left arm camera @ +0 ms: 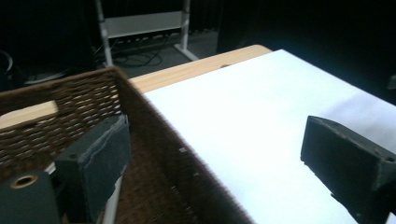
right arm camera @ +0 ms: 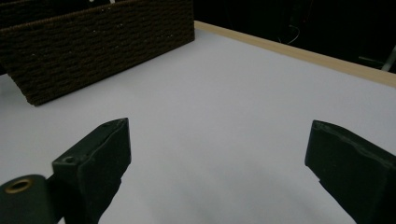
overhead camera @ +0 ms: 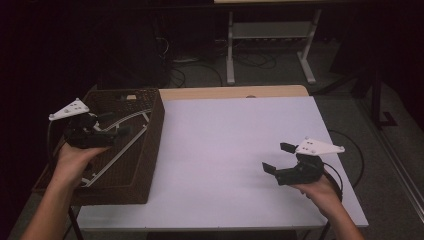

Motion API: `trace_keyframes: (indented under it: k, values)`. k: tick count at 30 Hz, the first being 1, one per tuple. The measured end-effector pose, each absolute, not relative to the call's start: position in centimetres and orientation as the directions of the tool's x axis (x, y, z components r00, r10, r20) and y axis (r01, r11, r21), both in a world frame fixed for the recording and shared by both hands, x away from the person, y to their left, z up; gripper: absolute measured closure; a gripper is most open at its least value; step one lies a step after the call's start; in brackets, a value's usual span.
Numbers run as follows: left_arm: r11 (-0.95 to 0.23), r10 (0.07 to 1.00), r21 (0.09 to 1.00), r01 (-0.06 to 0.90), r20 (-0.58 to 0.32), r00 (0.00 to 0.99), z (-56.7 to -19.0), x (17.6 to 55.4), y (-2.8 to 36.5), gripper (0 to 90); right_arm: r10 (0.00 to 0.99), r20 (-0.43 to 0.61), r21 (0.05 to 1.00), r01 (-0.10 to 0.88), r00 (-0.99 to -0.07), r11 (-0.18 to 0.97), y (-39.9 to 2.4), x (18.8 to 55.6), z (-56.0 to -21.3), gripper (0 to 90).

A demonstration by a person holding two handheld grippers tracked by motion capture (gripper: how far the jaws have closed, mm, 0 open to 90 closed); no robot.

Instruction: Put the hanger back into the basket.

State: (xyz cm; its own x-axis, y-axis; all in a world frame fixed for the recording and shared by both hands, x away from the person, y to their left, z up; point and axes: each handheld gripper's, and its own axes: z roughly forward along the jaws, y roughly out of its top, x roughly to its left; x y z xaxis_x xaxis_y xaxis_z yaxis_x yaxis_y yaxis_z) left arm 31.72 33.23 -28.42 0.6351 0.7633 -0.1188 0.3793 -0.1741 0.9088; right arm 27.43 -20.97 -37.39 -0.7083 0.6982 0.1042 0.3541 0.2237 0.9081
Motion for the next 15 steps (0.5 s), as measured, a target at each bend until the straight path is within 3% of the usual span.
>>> trace_keyframes:
  k: [15]
  values:
    - [-0.121, 0.67, 0.95, 0.287, -0.135, 0.73, -29.9, 29.8, 27.9, 3.6, 0.709, 0.099, 0.944, 0.292, -0.698, 0.156, -21.4, 28.6, -34.4, 2.5]
